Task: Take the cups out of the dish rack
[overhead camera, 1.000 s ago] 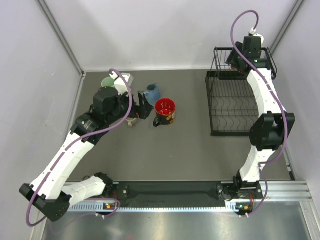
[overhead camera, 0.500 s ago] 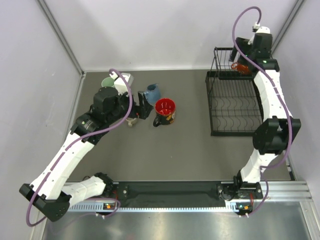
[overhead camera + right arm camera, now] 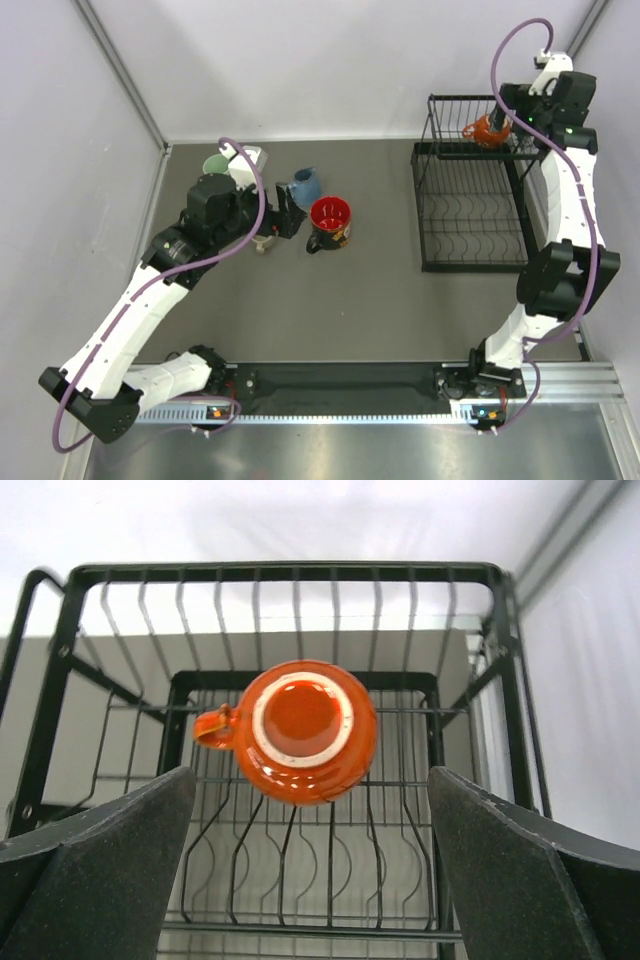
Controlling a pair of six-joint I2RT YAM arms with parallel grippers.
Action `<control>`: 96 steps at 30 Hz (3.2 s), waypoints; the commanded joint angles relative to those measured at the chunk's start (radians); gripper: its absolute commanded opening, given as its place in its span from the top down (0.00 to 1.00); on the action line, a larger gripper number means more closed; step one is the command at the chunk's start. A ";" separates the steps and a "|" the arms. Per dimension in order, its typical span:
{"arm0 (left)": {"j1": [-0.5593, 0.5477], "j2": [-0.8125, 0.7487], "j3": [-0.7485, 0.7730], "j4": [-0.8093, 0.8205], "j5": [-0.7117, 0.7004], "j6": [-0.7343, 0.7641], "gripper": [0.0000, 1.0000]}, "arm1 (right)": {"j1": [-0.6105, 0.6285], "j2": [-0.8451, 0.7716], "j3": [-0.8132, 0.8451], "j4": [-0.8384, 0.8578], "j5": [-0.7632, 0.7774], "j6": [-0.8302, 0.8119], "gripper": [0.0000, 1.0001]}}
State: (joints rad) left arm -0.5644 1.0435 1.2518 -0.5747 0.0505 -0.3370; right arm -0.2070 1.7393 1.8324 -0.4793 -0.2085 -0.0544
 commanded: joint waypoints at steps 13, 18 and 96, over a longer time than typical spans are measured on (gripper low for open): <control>0.000 0.018 -0.014 0.081 -0.005 0.023 0.07 | -0.043 0.052 0.001 0.039 -0.216 -0.216 0.00; 0.000 0.020 -0.015 0.079 -0.009 0.027 0.07 | -0.045 0.098 0.034 -0.004 -0.266 -0.231 0.00; 0.003 0.131 0.143 0.222 0.268 -0.230 0.10 | -0.180 0.074 -0.134 0.573 -0.552 0.536 1.00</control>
State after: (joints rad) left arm -0.5644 1.1660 1.3472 -0.4515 0.2790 -0.5209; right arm -0.3630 1.9179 1.7164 -0.0551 -0.7036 0.3897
